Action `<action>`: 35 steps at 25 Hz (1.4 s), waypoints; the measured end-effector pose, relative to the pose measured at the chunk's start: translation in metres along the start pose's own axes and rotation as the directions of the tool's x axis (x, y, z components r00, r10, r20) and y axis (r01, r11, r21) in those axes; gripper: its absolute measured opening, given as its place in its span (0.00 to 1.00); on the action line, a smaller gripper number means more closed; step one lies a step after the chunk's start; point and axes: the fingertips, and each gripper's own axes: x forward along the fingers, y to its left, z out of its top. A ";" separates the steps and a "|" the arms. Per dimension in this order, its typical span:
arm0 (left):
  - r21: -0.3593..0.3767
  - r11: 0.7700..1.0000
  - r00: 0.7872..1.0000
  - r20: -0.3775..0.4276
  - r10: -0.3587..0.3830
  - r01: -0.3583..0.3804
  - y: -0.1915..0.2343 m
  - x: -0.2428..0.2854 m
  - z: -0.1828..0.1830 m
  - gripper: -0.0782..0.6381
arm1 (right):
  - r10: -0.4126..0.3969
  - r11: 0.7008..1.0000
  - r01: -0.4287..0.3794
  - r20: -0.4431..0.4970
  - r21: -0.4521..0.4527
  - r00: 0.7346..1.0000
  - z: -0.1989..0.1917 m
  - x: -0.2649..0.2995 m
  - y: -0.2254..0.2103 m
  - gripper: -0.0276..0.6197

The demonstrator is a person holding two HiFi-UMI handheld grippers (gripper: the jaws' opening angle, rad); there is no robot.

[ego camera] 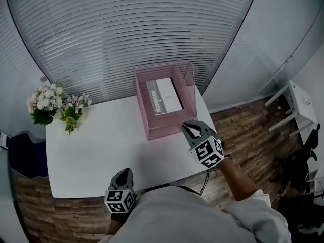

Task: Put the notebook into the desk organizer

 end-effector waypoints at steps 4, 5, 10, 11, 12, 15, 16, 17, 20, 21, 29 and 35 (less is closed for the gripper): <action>0.019 1.000 1.000 -0.005 -0.013 0.013 -0.004 0.005 0.004 0.12 | -0.049 0.991 0.040 0.068 0.127 0.996 -0.002 -0.018 0.004 0.07; 0.022 1.000 1.000 -0.006 -0.015 0.015 -0.004 0.005 0.005 0.12 | -0.061 0.987 0.047 0.088 0.152 0.994 -0.002 -0.022 0.005 0.07; 0.032 0.999 1.000 -0.008 -0.014 0.014 -0.005 0.007 0.010 0.12 | -0.121 0.953 0.077 0.135 0.294 0.983 -0.007 -0.041 0.006 0.06; 0.032 0.999 1.000 -0.008 -0.014 0.014 -0.005 0.007 0.010 0.12 | -0.130 0.943 0.079 0.137 0.324 0.982 -0.008 -0.045 0.007 0.06; 0.033 0.999 1.000 -0.008 -0.014 0.014 -0.006 0.008 0.011 0.12 | -0.138 0.932 0.081 0.140 0.353 0.981 -0.009 -0.048 0.007 0.06; 0.038 0.999 1.000 -0.007 -0.012 0.012 -0.007 0.008 0.012 0.12 | -0.169 0.912 0.094 0.159 0.398 0.973 -0.010 -0.058 0.012 0.06; 0.040 0.999 1.000 -0.008 -0.011 0.011 -0.007 0.008 0.013 0.12 | -0.177 0.908 0.098 0.162 0.408 0.971 -0.012 -0.061 0.013 0.06; 0.041 0.999 1.000 -0.008 -0.011 0.011 -0.007 0.007 0.013 0.12 | -0.184 0.902 0.100 0.165 0.419 0.969 -0.014 -0.063 0.015 0.06; 0.044 0.999 1.000 -0.008 -0.010 0.010 -0.008 0.008 0.015 0.12 | -0.194 0.890 0.102 0.167 0.444 0.967 -0.018 -0.067 0.018 0.06; 0.044 0.999 1.000 -0.007 -0.010 0.010 -0.007 0.008 0.015 0.12 | -0.195 0.888 0.101 0.169 0.449 0.966 -0.019 -0.068 0.019 0.06; 0.048 0.999 1.000 -0.003 -0.001 0.001 -0.006 0.008 0.018 0.12 | -0.179 0.868 0.082 0.155 0.489 0.972 -0.024 -0.074 0.029 0.06; 0.047 0.999 1.000 -0.006 0.004 -0.004 -0.005 0.009 0.017 0.12 | -0.180 0.869 0.073 0.176 0.489 0.968 -0.026 -0.072 0.034 0.06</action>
